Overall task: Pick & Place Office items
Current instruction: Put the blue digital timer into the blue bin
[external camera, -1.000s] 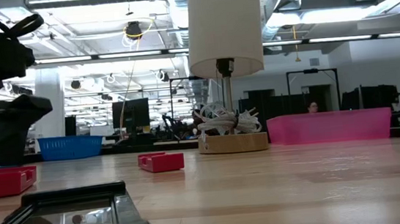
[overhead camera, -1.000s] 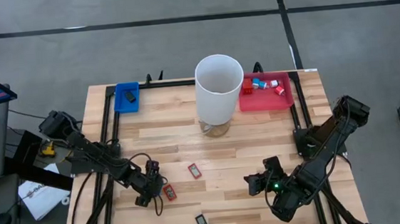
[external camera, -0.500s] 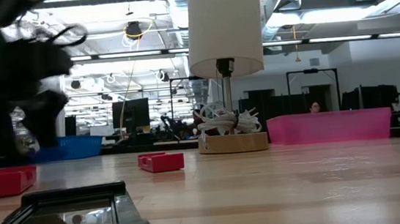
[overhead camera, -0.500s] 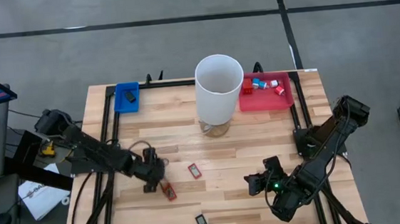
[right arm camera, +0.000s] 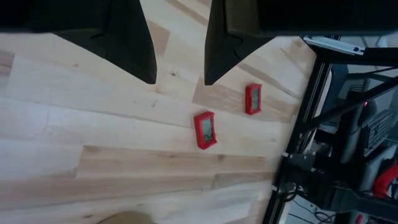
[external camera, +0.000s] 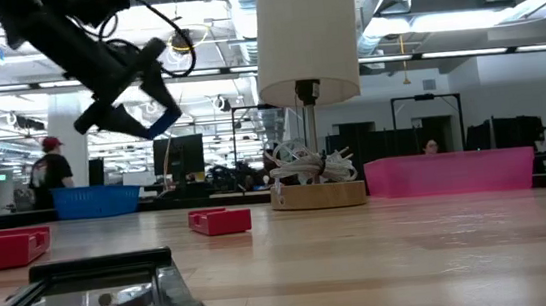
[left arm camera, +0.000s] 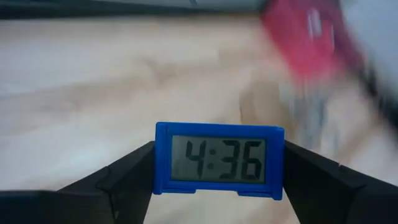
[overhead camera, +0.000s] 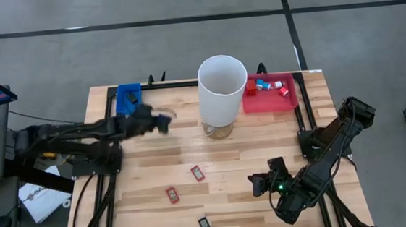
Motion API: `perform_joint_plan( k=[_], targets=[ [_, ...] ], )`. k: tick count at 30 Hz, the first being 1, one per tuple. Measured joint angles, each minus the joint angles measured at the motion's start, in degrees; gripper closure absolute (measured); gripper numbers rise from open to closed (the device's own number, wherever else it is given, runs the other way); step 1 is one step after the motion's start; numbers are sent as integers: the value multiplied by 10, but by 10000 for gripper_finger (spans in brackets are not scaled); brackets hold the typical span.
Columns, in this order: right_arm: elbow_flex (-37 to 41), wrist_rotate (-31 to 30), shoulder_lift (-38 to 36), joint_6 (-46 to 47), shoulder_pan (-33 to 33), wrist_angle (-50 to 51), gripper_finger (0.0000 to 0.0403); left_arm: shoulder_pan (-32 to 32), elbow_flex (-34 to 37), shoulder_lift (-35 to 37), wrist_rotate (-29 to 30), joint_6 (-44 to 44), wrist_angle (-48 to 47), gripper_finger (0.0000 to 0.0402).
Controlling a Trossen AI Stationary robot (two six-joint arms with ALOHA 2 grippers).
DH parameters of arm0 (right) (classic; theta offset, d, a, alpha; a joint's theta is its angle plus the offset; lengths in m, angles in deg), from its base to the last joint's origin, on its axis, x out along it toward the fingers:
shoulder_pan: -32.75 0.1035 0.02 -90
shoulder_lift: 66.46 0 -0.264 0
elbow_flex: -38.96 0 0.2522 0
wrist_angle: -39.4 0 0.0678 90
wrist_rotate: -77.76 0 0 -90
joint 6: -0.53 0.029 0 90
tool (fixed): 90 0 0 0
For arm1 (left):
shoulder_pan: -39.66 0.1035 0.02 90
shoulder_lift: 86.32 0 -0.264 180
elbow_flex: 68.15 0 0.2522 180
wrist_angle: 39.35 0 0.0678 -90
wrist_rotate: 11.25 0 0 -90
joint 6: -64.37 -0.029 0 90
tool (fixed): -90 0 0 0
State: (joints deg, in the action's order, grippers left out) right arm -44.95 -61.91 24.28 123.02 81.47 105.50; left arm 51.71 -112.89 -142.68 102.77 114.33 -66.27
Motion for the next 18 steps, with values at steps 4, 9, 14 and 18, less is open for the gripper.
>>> perform_joint_plan(
  k=[4,9,14,18],
  targets=[
    [0,-14,0,-1,0,7,275,92,0,-11,19,131,66,98],
    [0,-21,0,-1,0,14,275,165,-1,-41,86,276,87,113],
    [0,-33,0,1,0,12,275,218,-1,-46,138,369,81,101],
    [0,-33,0,1,0,12,275,271,-1,-37,150,398,43,100]
  ],
)
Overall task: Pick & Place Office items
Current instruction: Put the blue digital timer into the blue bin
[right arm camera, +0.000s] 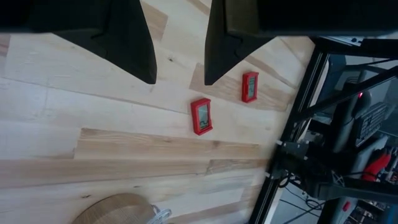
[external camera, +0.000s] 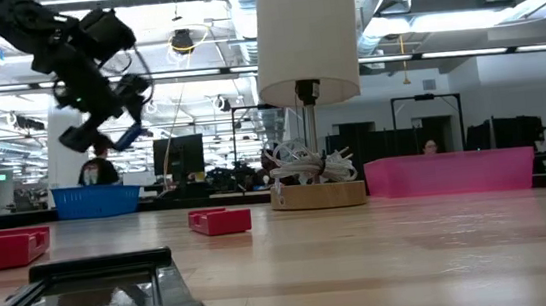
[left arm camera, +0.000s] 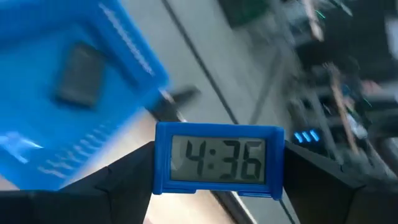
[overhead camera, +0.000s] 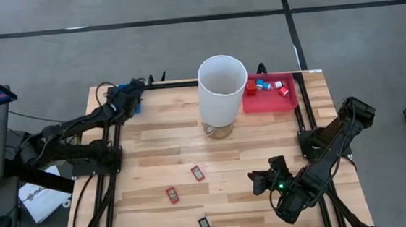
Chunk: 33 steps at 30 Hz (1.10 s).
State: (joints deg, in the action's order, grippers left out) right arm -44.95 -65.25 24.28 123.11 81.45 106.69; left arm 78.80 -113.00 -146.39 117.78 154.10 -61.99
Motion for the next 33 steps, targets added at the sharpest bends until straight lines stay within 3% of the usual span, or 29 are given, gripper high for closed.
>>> perform_joint_plan(
  k=[6,14,25,33],
  targets=[
    [0,0,0,4,0,0,275,53,0,15,-3,92,-94,108],
    [0,3,0,5,0,4,275,118,0,16,-40,159,-117,99],
    [0,4,0,5,-6,25,275,164,0,-10,-67,158,-127,100],
    [0,5,0,5,-8,23,275,163,0,-59,-80,157,-70,100]
  ],
)
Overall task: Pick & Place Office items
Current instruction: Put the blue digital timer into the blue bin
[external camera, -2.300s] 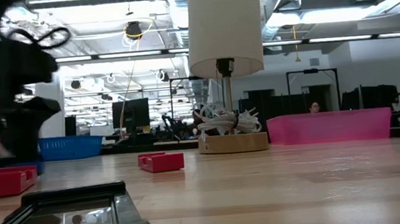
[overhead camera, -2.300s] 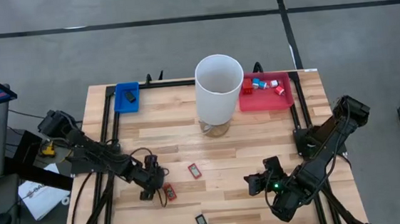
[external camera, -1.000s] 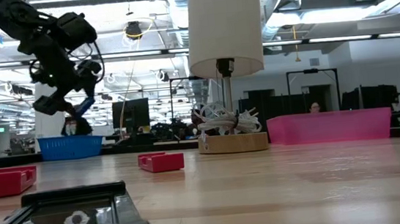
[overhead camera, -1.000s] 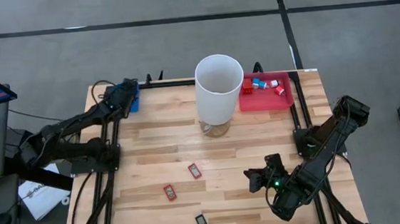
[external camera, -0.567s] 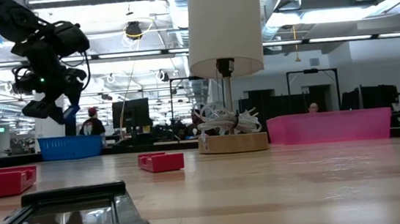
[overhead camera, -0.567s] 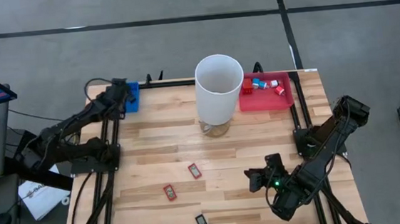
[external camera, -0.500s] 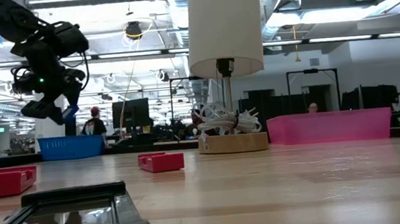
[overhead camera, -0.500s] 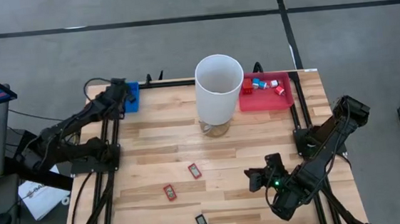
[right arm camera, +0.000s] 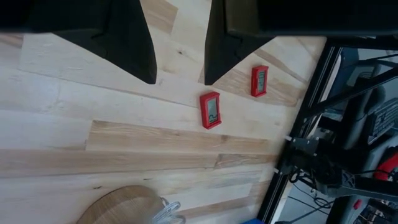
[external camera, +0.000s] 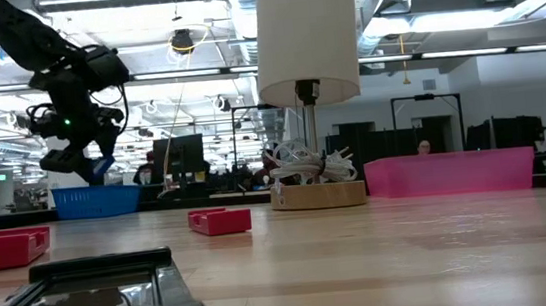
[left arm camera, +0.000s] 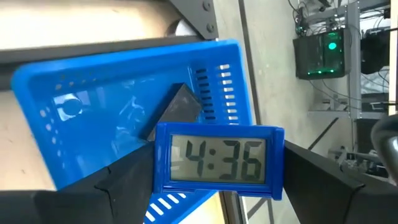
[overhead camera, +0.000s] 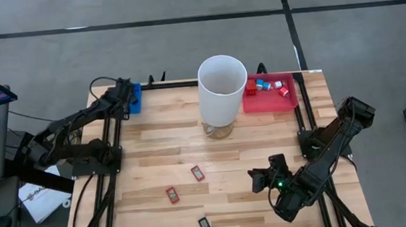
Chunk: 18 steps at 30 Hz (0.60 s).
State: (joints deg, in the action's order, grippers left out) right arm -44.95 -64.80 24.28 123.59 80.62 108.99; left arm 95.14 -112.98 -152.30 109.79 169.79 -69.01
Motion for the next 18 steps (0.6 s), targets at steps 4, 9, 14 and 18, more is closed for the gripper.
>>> perform_joint_plan(
  k=[4,9,14,18],
  targets=[
    [0,0,0,0,0,-6,275,0,0,-12,0,0,19,100],
    [0,0,0,0,0,-8,275,0,0,-12,7,0,50,100],
    [0,0,0,0,0,-8,275,0,0,-7,16,-1,54,99],
    [0,0,0,0,0,-8,275,0,0,-7,20,-1,55,93]
  ],
)
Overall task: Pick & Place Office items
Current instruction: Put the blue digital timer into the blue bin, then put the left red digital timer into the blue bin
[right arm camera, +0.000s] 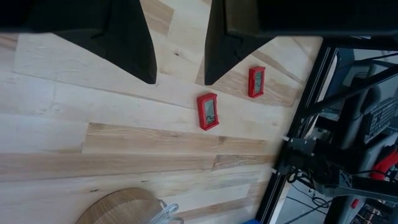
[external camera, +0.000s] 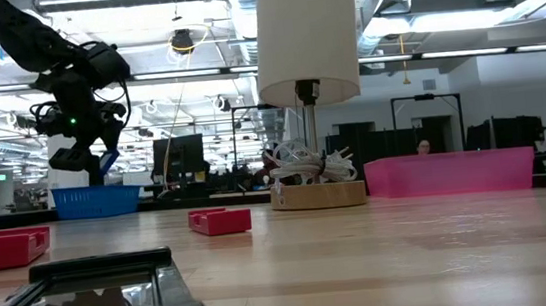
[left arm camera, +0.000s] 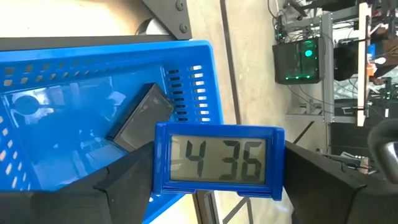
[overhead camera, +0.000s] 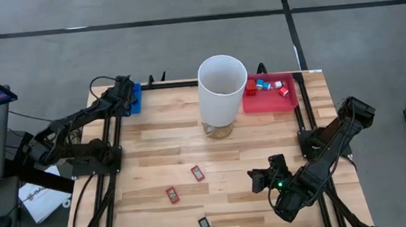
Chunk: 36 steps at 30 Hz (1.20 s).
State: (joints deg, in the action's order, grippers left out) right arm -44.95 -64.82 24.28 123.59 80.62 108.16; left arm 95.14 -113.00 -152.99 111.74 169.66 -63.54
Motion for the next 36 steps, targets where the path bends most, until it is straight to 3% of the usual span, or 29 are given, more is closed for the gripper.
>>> perform_joint_plan(
  k=[9,16,21,24,26,30,32,34,36],
  targets=[
    [0,0,0,0,0,-2,275,0,0,0,-5,0,0,37],
    [0,0,0,0,0,-5,275,-4,0,20,-26,-1,16,33],
    [0,0,0,0,0,-6,275,-28,0,76,-63,-122,60,46],
    [0,0,0,-3,0,-6,275,-58,0,113,-138,-268,122,55],
    [0,0,0,-5,0,-6,275,-86,0,136,-227,-379,158,60],
    [0,0,0,-5,0,-3,275,-166,0,182,-482,-580,139,66],
    [0,0,0,-5,0,-3,275,-219,0,206,-595,-638,97,68],
    [0,0,0,-5,0,-3,275,-283,0,228,-637,-668,58,69],
    [0,0,0,-5,1,-6,275,-353,0,250,-633,-689,22,68]
  ],
)
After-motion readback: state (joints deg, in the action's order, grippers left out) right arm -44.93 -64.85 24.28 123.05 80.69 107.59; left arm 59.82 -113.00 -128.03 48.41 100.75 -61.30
